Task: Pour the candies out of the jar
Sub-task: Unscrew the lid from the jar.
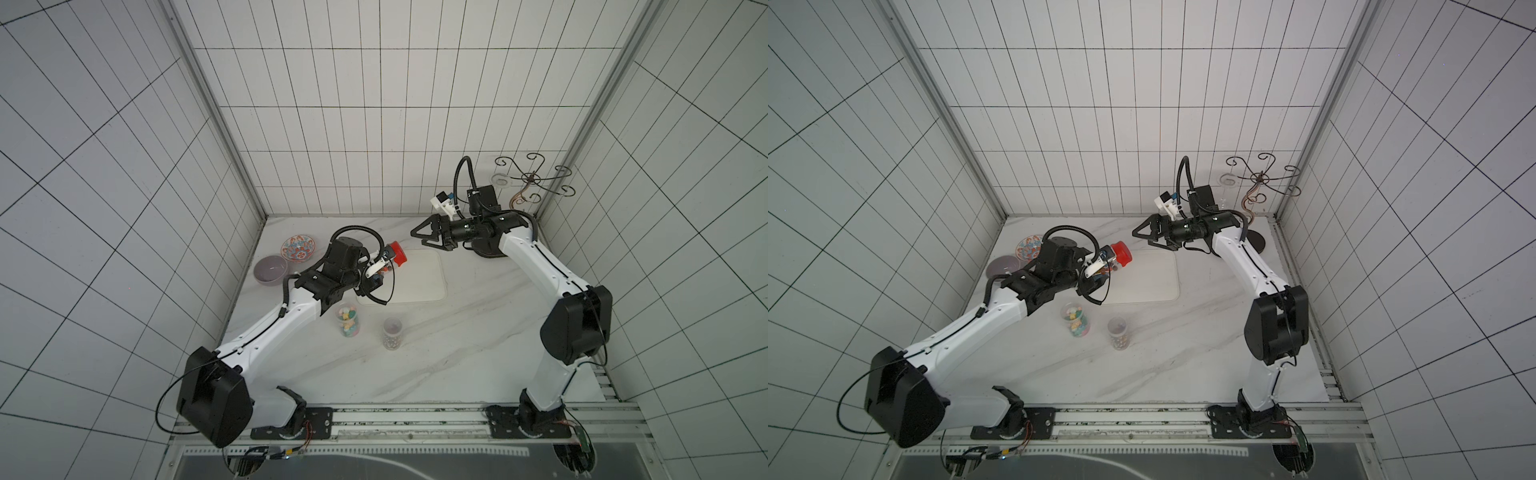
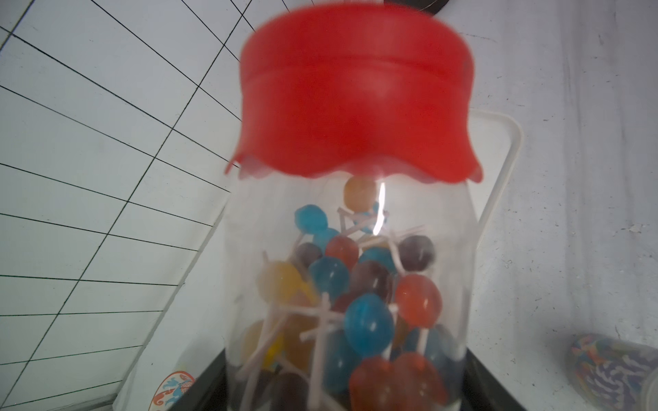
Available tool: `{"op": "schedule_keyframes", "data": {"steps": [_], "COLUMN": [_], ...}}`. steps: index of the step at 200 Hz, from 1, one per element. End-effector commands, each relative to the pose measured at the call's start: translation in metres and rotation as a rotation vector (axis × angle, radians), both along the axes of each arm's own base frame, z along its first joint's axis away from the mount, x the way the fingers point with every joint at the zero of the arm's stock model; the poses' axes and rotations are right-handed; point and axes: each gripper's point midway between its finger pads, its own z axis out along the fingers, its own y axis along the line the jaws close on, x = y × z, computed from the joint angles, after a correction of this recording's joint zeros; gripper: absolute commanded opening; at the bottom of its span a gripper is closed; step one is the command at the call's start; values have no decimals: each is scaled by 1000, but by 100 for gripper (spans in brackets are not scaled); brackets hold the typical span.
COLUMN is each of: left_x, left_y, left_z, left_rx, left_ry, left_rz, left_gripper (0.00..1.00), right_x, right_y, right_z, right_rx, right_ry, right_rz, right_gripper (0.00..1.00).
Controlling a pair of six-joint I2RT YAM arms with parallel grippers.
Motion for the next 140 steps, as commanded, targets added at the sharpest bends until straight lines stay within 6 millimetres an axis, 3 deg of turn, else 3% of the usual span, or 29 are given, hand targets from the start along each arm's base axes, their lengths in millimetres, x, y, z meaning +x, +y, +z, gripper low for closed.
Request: {"op": "schedule_keyframes", "data": {"steps": [1, 51, 95, 140], "left_x": [7, 6, 4, 1], "left_y": [-1, -3, -5, -8], "left_z": [29, 29, 36, 38], "left_rx": [-7, -6, -35, -61], "left_ry": [-134, -135, -146, -138], "left_rz": [18, 14, 8, -3], "left_gripper": [56, 56, 56, 56], "right_x": [-15, -26, -32, -29], "right_y": [12, 31, 36, 41], "right_z": [-4, -5, -26, -24], "right_rx": [9, 31, 3, 2], "right_ry": [48, 59, 94, 76], "right_rz": [52, 99, 110, 114], "right_gripper": [100, 94, 85, 85]}}
